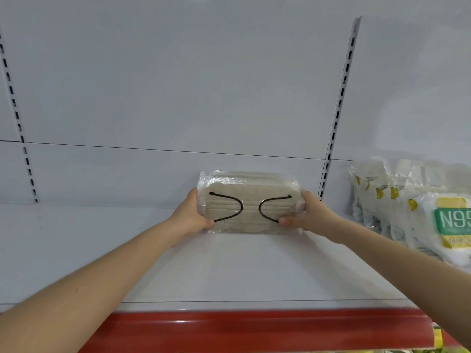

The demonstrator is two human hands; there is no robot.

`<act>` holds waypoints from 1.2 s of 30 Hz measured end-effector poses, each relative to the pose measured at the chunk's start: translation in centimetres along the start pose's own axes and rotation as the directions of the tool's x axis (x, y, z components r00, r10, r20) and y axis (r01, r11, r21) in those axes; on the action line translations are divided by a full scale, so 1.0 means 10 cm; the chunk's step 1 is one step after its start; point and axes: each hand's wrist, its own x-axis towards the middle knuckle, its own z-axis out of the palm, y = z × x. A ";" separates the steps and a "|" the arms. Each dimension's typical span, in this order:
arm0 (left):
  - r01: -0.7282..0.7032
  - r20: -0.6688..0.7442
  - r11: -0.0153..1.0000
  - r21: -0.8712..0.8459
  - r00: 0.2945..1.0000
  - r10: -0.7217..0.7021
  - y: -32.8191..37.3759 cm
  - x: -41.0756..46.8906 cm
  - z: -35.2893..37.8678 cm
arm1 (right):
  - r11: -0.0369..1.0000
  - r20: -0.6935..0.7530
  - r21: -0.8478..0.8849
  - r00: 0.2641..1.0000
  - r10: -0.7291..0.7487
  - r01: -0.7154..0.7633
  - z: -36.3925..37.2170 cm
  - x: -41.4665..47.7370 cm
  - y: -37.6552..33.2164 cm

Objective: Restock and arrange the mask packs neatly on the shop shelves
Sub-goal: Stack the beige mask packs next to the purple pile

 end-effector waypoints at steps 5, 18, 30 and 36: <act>0.015 0.058 0.996 -0.085 0.998 -0.010 0.02 -0.04 -0.02 | 0.999 0.023 0.030 0.999 0.035 -0.035 0.01 -0.02 -0.04; 0.038 -0.121 0.966 0.256 0.993 -0.007 0.24 -0.25 -0.11 | 0.990 -0.156 -0.100 0.984 0.086 -0.102 -0.11 -0.10 -0.15; -0.306 -0.117 0.862 0.404 0.917 0.381 0.27 -1.22 -0.17 | 0.896 -0.288 -0.395 0.899 -0.331 0.203 0.23 -0.49 -0.63; -0.322 -0.166 0.852 0.413 0.893 0.419 0.00 -1.58 -0.64 | 0.889 -0.057 -0.335 0.935 -0.349 0.312 0.94 -0.67 -1.07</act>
